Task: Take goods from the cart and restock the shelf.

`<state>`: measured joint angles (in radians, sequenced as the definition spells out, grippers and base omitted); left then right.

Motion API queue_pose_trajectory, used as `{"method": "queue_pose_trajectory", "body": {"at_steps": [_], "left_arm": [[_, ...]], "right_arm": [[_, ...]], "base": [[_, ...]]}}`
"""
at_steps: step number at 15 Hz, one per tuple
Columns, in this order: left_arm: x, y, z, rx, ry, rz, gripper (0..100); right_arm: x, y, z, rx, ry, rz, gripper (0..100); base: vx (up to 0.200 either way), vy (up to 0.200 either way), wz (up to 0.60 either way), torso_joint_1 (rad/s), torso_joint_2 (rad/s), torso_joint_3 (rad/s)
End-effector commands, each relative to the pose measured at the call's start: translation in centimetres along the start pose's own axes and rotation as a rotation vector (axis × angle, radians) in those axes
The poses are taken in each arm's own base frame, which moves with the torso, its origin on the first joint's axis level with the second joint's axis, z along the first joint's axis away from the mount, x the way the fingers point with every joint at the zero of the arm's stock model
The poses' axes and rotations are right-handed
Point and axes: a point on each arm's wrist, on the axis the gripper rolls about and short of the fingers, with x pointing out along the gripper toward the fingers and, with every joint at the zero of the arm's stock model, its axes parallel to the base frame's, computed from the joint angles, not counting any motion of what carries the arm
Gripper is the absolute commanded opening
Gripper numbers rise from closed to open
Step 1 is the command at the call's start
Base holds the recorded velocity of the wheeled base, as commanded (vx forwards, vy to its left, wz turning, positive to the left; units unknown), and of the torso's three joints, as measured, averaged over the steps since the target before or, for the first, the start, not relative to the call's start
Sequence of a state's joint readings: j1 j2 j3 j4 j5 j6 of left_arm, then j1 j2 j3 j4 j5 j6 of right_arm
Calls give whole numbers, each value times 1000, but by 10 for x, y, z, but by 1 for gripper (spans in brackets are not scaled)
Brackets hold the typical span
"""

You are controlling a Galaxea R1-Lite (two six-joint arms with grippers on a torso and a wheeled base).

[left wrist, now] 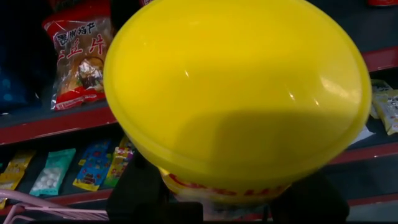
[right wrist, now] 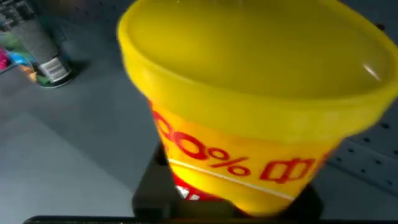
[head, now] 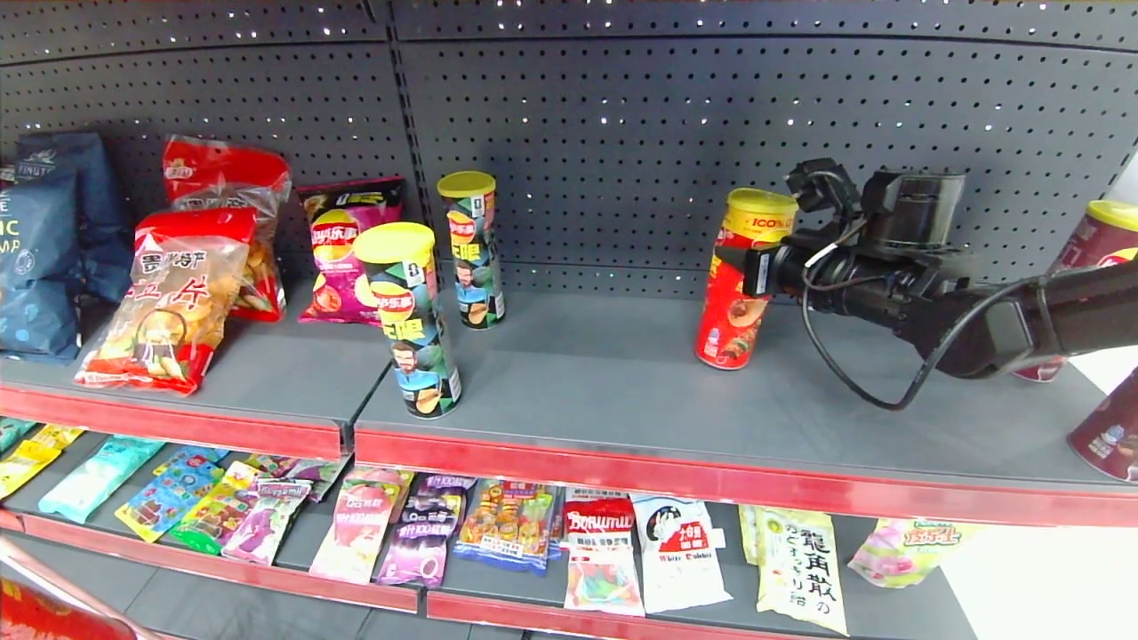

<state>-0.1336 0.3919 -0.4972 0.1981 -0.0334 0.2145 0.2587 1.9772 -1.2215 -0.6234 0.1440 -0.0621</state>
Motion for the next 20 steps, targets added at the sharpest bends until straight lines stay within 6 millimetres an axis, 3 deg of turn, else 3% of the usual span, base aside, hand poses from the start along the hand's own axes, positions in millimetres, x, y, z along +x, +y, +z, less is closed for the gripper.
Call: {"method": "queue_pose_trajectory", "body": {"at_steps": [1,2,6,9,12,20], "left_arm": [[-1,0,0,0,-5,2,0],[-1,0,0,1,-6,3,0],[-3,0,1,1,-17,5,0],[-2,1,3,1,-15,5,0],[-3,0,2,1,-18,8,0],[-3,0,2,1,-20,7,0]], "right_arm": [[-9,12,11,13,-21,-27,0],[-13,14,13,19,-24,-42,0],[-68,52,36,21,-67,-115,0],[-102,64,19,13,-14,-103,0],[-111,69,5,12,19,-160,0],[-101,93,-12,-3,17,-163,0]], "base": [[0,0,0,0,0,0],[0,0,0,0,0,0],[0,0,0,0,0,0],[0,0,0,0,0,0],[0,0,0,0,0,0],[0,0,0,0,0,0]]}}
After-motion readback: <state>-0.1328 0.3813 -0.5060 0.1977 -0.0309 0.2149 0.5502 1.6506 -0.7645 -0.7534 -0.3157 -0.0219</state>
